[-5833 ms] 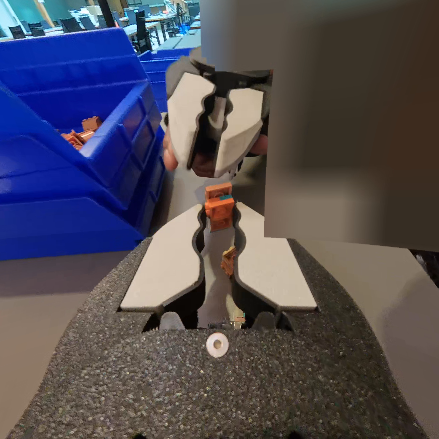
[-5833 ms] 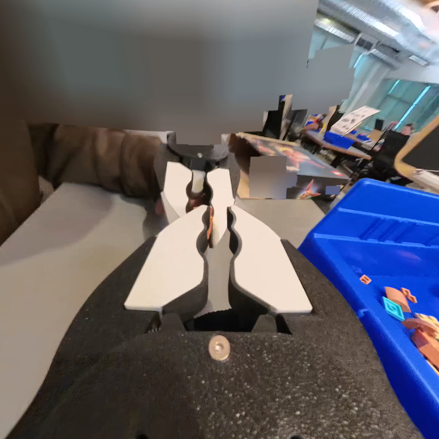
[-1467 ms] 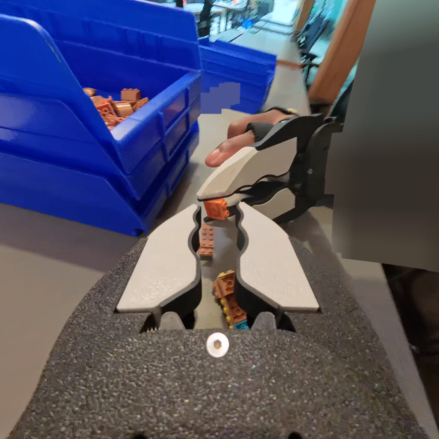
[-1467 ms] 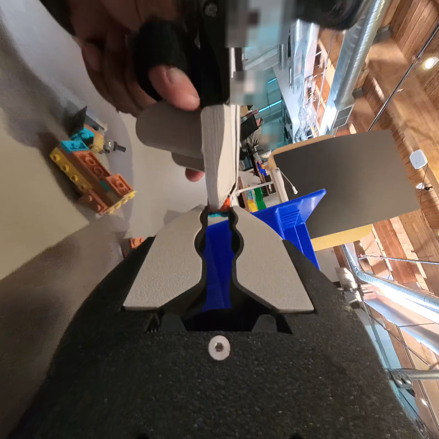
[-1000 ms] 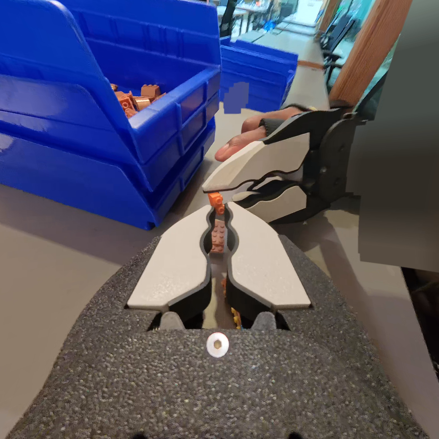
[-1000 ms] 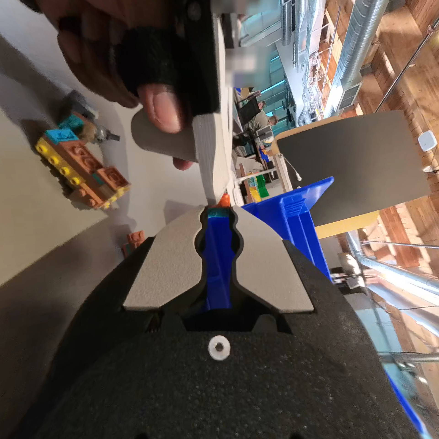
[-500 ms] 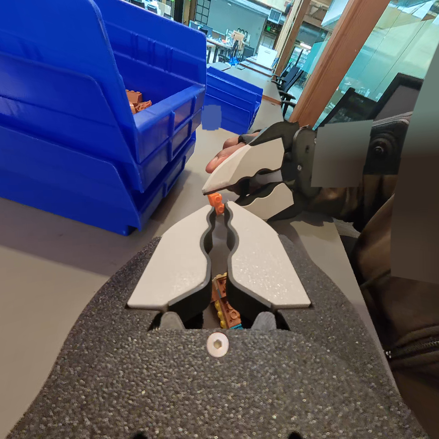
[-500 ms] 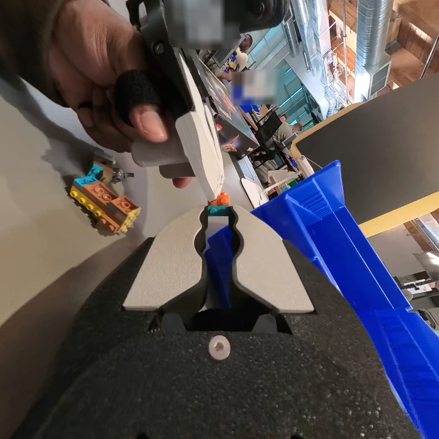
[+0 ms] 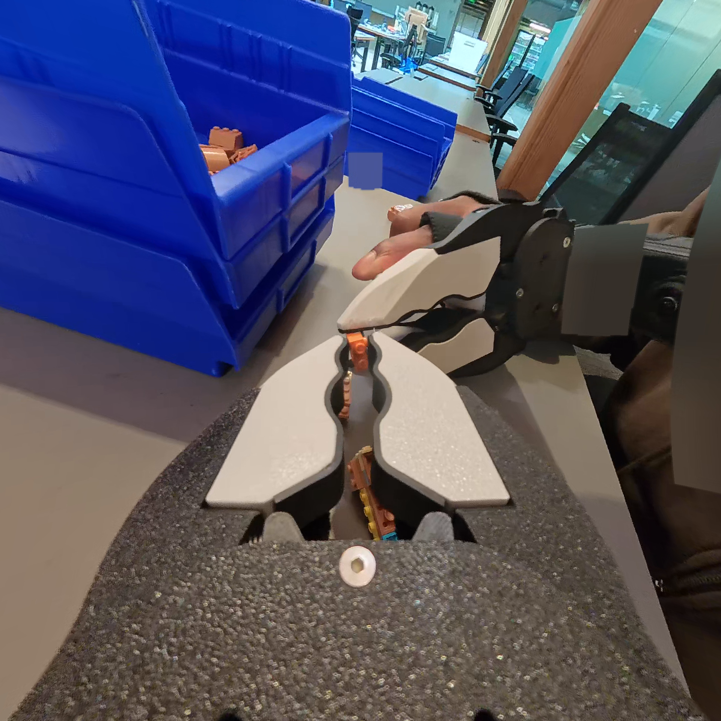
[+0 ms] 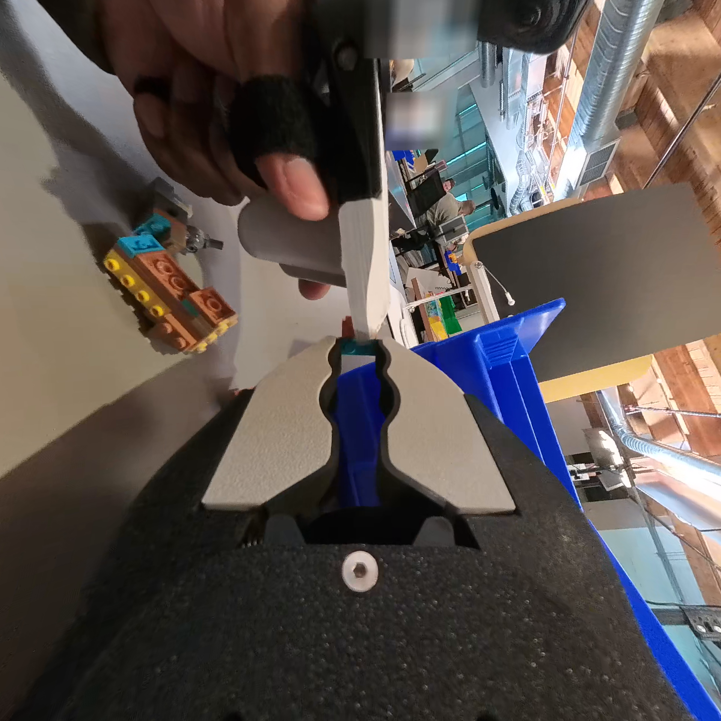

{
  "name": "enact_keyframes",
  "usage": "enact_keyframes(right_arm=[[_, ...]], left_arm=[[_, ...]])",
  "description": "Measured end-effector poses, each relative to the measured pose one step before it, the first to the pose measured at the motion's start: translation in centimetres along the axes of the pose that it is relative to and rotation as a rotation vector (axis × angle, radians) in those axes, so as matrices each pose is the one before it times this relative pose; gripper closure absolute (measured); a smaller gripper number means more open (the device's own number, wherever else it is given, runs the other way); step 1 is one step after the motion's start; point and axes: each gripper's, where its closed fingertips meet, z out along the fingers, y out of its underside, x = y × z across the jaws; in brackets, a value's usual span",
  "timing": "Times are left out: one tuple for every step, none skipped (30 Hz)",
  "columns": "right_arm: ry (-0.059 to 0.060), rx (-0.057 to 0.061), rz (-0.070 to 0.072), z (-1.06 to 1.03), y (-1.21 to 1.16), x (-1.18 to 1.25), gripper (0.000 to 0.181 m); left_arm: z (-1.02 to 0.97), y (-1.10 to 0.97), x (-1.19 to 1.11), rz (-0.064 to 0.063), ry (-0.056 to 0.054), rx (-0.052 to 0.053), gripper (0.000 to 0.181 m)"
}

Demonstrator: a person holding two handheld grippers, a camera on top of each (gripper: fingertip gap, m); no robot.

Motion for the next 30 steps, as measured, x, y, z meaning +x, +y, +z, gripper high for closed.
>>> enact_keyframes(right_arm=[[0.0026, 0.0036, 0.0016, -0.02, -0.043, 0.05, 0.164], [0.0059, 0.0022, -0.0002, -0.031, -0.045, 0.084, 0.164], [0.0093, 0.0008, -0.0044, -0.026, -0.057, 0.123, 0.164], [0.0069, 0.0006, -0.0077, -0.038, -0.04, 0.089, 0.164], [0.0039, -0.0012, -0.0085, -0.025, 0.0, 0.033, 0.164], [0.003, -0.0025, -0.0083, 0.003, 0.014, 0.002, 0.164], [0.0041, -0.0023, -0.0103, -0.017, -0.001, 0.012, 0.164], [0.0066, 0.0028, -0.0098, -0.06, -0.093, 0.074, 0.164], [0.0057, 0.0079, -0.0046, -0.088, -0.174, 0.1, 0.165], [0.0015, 0.0107, 0.0037, -0.093, -0.185, 0.086, 0.165], [-0.0033, 0.013, 0.0145, -0.089, -0.187, 0.069, 0.164], [-0.0049, 0.0205, 0.026, -0.115, -0.253, 0.089, 0.164], [-0.0096, 0.0219, 0.0365, -0.115, -0.242, 0.078, 0.164], [-0.0117, 0.0198, 0.0424, -0.09, -0.193, 0.085, 0.164], [-0.0129, 0.0159, 0.0441, -0.045, -0.139, 0.05, 0.164], [-0.0135, 0.0137, 0.0378, -0.049, -0.108, -0.016, 0.165], [-0.0122, 0.012, 0.0281, -0.032, -0.074, -0.044, 0.165], [-0.0095, 0.0085, 0.0217, -0.014, -0.05, -0.044, 0.165], [-0.002, 0.0028, 0.0068, 0.004, -0.006, -0.012, 0.165], [0.0091, -0.0034, -0.02, 0.003, 0.021, 0.012, 0.165], [0.0158, -0.0121, -0.0456, 0.008, 0.066, 0.005, 0.165], [0.0183, -0.0195, -0.0618, 0.012, 0.112, -0.018, 0.165], [0.0184, -0.0187, -0.0611, 0.002, 0.086, -0.009, 0.165], [0.0166, -0.0155, -0.0524, -0.001, 0.062, -0.001, 0.165], [0.0135, -0.0154, -0.0463, 0.01, 0.091, -0.028, 0.165], [0.0146, -0.0126, -0.046, 0.018, 0.078, -0.036, 0.165], [0.0163, -0.011, -0.0458, 0.015, 0.047, -0.039, 0.165], [0.0186, -0.0108, -0.0449, 0.02, 0.036, 0.016, 0.165], [0.0133, -0.0076, -0.0345, 0.012, -0.006, 0.002, 0.165], [0.0093, -0.005, -0.0186, 0.016, -0.001, 0.005, 0.165]], left_arm=[[-0.038, -0.053, -0.051, 0.0006, -0.0014, 0.0042, 0.172], [-0.039, -0.111, -0.034, -0.013, 0.0038, 0.01, 0.173], [-0.023, -0.124, 0.016, -0.0256, 0.0107, 0.0138, 0.173], [-0.015, -0.063, 0.008, -0.0227, 0.0115, 0.0093, 0.173], [-0.005, -0.006, -0.025, -0.0133, 0.0057, 0.0027, 0.173], [0.001, 0.025, -0.024, 0.0004, -0.0008, -0.0016, 0.173], [-0.024, -0.012, 0.029, 0.0071, -0.0001, -0.0009, 0.173], [-0.05, -0.094, 0.112, 0.0011, 0.0107, 0.005, 0.173], [-0.094, -0.118, 0.175, -0.0112, 0.0231, 0.009, 0.173], [-0.087, -0.112, 0.168, -0.0187, 0.0278, 0.0096, 0.173], [-0.081, -0.094, 0.182, -0.0038, 0.0259, 0.0101, 0.173], [-0.087, -0.14, 0.249, 0.0162, 0.0255, 0.0125, 0.173], [-0.072, -0.123, 0.215, 0.0106, 0.0193, 0.0079, 0.173], [-0.041, -0.131, 0.133, 0.0085, 0.0115, 0.0055, 0.173], [-0.026, -0.079, 0.091, 0.022, 0.001, 0.001, 0.173], [-0.026, 0.008, 0.058, 0.0315, -0.0039, -0.0059, 0.173], [-0.042, 0.029, 0.028, 0.0288, -0.0053, -0.0091, 0.173], [-0.023, 0.024, 0.001, 0.0258, -0.008, -0.009, 0.173], [-0.007, 0.013, -0.03, 0.0129, -0.0086, -0.0083, 0.173], [0.013, 0.006, -0.016, -0.0073, -0.0019, -0.0032, 0.173], [0.024, 0.048, -0.026, -0.0295, 0.0064, 0.0007, 0.173], [0.04, 0.07, -0.045, -0.0425, 0.0118, 0.005, 0.173], [0.031, 0.018, -0.029, -0.0448, 0.0162, 0.0097, 0.174], [0.019, -0.003, -0.041, -0.0453, 0.0154, 0.0094, 0.173], [0.037, 0.042, -0.082, -0.0394, 0.0103, 0.0068, 0.173], [0.016, 0.049, -0.067, -0.0343, 0.0094, 0.0047, 0.173], [-0.016, 0.028, -0.063, -0.0339, 0.0092, 0.005, 0.173], [-0.041, -0.039, -0.046, -0.033, 0.0105, 0.0081, 0.173], [-0.032, 0.004, -0.017, -0.0258, 0.0082, 0.004, 0.173], [-0.016, -0.012, -0.025, -0.0022, -0.0025, 0.0007, 0.173]])
